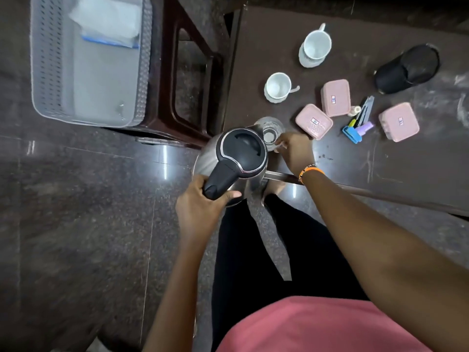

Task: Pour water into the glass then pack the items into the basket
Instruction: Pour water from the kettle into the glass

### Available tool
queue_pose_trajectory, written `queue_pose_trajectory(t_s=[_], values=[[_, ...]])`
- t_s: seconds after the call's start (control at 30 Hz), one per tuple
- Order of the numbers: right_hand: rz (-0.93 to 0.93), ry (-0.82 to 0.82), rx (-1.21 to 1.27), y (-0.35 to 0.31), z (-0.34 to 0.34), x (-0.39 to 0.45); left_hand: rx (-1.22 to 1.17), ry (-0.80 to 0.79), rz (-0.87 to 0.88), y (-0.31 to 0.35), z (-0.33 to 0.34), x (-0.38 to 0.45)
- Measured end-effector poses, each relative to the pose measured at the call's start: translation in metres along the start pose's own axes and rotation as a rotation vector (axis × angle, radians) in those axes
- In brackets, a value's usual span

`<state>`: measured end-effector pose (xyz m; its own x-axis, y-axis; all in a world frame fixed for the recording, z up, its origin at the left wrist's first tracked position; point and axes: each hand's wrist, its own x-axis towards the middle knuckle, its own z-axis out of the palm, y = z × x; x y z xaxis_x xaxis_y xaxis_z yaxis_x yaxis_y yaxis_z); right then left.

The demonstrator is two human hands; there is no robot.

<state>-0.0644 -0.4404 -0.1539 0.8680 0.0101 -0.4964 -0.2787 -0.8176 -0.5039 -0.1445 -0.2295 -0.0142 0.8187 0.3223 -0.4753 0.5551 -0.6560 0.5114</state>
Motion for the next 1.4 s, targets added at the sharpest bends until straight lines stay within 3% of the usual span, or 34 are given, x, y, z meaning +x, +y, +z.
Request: queue_pose_trajectory(t_s=[0.17, 0.37, 0.5, 0.97, 1.17, 1.4], values=[[0.011, -0.027, -0.031, 0.013, 0.005, 0.0, 0.047, -0.036, -0.004, 0.001, 0.011, -0.002], [-0.004, 0.032, 0.177, 0.021, -0.002, -0.011, 0.026, -0.041, -0.019, 0.007, 0.018, -0.002], [0.014, -0.028, 0.195, 0.021, -0.003, -0.014, 0.03, -0.033, -0.034, 0.014, 0.023, 0.001], [0.028, -0.091, -0.024, 0.021, -0.005, -0.002, 0.047, -0.086, -0.06, 0.022, 0.036, 0.008], [-0.012, -0.056, -0.25, 0.012, -0.007, -0.005, 0.029, -0.103, -0.049, 0.021, 0.039, 0.013], [0.019, -0.071, -0.206, 0.007, -0.016, -0.002, 0.058, -0.111, -0.007, 0.025, 0.04, 0.016]])
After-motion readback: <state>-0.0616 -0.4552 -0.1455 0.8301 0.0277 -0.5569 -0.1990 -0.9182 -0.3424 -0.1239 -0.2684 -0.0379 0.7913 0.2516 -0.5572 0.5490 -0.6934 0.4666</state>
